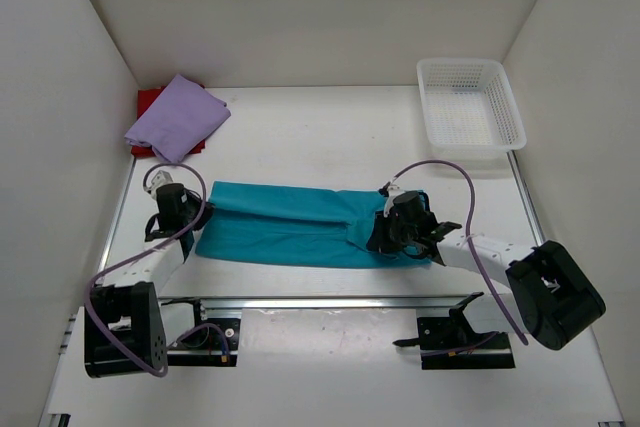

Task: Fold and stack the t-shirts
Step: Fold the other side of the tshirt into a rectangle

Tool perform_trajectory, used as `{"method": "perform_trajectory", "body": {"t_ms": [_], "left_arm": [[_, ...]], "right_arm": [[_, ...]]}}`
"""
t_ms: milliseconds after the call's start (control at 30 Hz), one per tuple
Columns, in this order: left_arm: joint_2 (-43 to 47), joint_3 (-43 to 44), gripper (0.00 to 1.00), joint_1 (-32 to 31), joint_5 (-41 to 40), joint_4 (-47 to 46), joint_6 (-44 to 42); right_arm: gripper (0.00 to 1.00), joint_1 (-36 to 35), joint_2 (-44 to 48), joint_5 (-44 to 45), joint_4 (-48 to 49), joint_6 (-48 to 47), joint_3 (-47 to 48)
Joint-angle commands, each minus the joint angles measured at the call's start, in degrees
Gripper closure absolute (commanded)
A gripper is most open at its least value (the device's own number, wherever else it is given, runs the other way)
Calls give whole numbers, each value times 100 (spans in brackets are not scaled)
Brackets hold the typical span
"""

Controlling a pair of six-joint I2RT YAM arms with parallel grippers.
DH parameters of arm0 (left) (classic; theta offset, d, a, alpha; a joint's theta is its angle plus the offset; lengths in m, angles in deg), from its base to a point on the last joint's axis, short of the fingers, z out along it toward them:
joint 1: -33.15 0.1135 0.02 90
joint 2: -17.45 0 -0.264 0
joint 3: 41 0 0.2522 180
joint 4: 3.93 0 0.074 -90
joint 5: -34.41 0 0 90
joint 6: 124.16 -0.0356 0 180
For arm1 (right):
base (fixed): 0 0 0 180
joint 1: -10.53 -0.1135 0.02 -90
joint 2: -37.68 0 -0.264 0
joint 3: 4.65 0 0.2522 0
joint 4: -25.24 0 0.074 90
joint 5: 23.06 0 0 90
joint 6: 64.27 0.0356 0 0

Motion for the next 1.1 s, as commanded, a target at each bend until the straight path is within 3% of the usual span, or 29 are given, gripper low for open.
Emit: {"method": "perform_trajectory", "body": {"t_ms": [0,133,200,300,400,467,600,700,867,1000,1067], "left_arm": [[-204,-35,87,100,63,-56,36],[-354,-167,66,460,484,-241,266],[-153,-97,62,505,441,-267,309],[331,-19,64,242,74,-223,266],[727,166,65,-302,-271,-170,178],[684,184,65,-1021,-394,-275,187],[-140,202,65,-1876,-386,-846,309],[-931,298,65,-1781,35,-1250,397],[-1907,219,68,-1289,703,-1822,863],[-2033,-53,70,-867,1012,-2200,1162],[-1796,-220,71,-831,881,-2200,1232]], "right_arm": [[100,33,160,73,-44,16,-49],[96,41,589,-24,-386,25,82],[95,138,862,-111,-475,34,127],[94,463,1310,-226,-616,86,83],[99,910,1618,-16,-590,226,-198],[100,1165,1575,-102,-546,332,-522],[100,1027,1591,-26,-580,516,-813],[100,658,1943,248,-651,780,-1033],[99,806,2093,231,-862,851,-1227],[82,929,2225,336,-994,738,-789],[80,1104,2024,231,-862,675,-516]]}}
